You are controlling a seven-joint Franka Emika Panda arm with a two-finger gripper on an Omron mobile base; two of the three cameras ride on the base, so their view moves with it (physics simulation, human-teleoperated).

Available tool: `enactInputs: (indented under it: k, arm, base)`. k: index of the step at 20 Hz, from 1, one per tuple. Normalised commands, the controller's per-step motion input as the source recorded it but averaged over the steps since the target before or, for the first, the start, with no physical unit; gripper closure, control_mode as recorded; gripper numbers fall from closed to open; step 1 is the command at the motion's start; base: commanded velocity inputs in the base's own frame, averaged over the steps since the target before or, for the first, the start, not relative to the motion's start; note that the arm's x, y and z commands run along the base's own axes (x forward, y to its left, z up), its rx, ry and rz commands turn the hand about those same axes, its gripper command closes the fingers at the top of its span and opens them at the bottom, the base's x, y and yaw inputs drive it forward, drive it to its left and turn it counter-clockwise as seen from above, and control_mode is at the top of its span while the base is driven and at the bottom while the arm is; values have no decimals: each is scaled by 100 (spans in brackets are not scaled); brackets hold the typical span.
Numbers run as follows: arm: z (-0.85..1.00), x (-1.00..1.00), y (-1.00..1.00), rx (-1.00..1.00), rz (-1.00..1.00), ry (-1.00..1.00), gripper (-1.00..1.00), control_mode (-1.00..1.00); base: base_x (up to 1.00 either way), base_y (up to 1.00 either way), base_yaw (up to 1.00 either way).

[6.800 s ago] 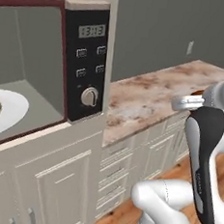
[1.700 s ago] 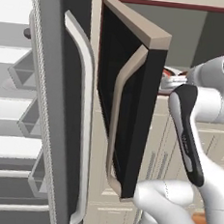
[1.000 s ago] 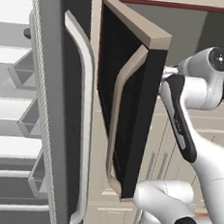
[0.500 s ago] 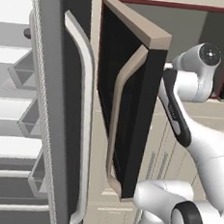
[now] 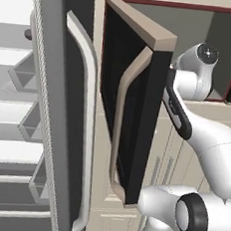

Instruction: Transport the chicken drumstick from the fridge to the microwave and turn on the microwave.

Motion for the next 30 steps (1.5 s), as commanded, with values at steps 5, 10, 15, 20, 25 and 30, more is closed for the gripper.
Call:
enactInputs:
  k: [5, 10, 15, 20, 25, 30]
  arm:
    - [-1, 30, 0, 0, 0, 7, 100, -100]
    - [0, 25, -1, 0, 0, 1, 100, -100]
    - [-10, 17, 0, 0, 0, 0, 100, -100]
    - [-20, 7, 0, 1, 0, 0, 100, -100]
    - [-14, 7, 0, 1, 0, 0, 100, -100]
    - [-1, 5, -2, 1, 0, 0, 100, -100]
  base:
    - [0, 0, 0]
    - [0, 0, 0]
    - [0, 0, 0]
    - [0, 0, 0]
    - [0, 0, 0]
    - [0, 0, 0]
